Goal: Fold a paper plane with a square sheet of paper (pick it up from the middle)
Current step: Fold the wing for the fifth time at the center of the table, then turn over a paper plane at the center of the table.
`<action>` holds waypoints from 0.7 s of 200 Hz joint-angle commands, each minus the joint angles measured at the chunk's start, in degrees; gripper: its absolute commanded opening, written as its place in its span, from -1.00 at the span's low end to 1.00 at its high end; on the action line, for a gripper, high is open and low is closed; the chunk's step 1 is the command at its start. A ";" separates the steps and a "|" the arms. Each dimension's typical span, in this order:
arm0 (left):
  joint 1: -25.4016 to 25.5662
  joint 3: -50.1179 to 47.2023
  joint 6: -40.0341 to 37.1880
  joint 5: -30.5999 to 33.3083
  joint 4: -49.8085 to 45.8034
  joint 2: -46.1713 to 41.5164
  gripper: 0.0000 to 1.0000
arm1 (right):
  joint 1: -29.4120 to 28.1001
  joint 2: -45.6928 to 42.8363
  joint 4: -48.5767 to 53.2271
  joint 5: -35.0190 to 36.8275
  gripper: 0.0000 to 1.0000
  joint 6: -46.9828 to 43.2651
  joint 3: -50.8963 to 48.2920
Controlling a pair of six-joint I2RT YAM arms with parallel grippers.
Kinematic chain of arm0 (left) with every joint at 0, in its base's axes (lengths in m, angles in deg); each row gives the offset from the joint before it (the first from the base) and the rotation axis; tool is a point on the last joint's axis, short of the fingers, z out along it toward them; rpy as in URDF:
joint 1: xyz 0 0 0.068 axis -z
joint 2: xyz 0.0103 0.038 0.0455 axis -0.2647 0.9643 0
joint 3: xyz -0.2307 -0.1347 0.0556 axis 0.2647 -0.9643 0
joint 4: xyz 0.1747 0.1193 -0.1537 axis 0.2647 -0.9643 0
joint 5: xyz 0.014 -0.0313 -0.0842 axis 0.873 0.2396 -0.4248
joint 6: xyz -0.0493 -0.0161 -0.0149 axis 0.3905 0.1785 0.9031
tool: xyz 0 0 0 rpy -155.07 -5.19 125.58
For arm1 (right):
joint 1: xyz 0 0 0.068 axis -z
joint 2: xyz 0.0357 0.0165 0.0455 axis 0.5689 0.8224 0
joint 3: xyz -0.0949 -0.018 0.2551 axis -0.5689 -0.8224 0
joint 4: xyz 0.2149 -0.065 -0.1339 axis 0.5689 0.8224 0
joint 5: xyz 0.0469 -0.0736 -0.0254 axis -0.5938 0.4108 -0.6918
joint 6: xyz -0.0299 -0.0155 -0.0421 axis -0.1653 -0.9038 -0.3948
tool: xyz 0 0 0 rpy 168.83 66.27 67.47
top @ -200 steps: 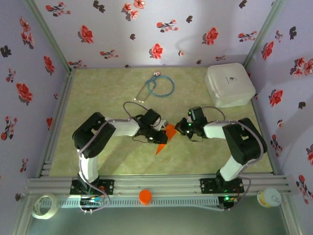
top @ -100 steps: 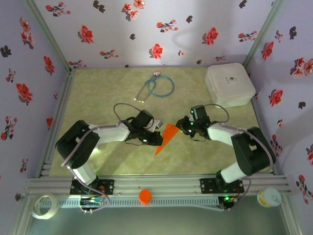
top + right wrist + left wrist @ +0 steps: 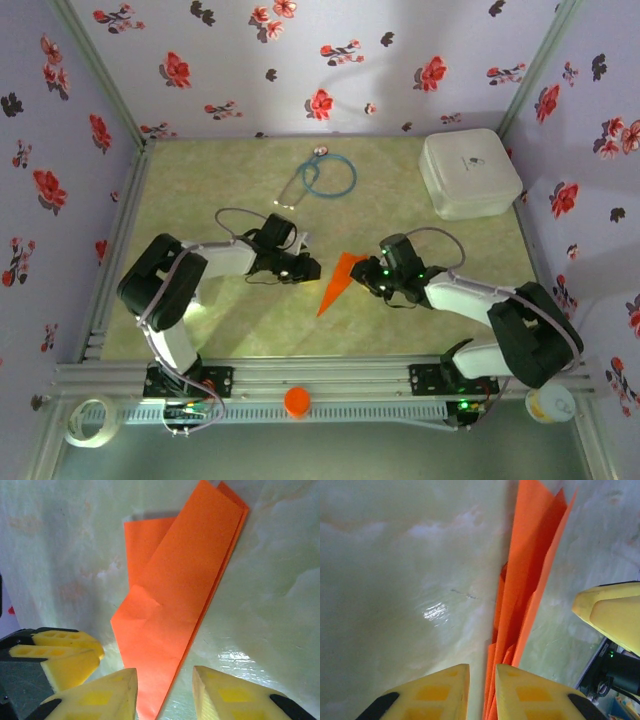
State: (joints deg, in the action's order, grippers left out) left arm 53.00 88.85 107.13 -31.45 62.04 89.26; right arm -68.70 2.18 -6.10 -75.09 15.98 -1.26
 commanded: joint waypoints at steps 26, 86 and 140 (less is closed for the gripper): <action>0.76 3.29 -0.47 -5.03 -1.44 3.37 -0.54 | -1.46 4.12 -3.24 0.61 -0.38 1.88 0.75; 2.21 5.94 -1.90 -4.31 -5.31 7.15 -0.53 | -2.10 7.00 -4.10 -0.04 -0.49 2.21 1.60; 3.02 7.13 -2.92 -4.77 -6.37 7.92 -0.54 | -2.27 8.03 -4.83 -0.59 -0.55 2.23 1.58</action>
State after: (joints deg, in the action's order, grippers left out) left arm 54.92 94.49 106.23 -34.71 57.95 95.54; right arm -70.38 9.09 -9.60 -75.07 17.66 -0.89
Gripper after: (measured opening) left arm 0.228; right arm 0.229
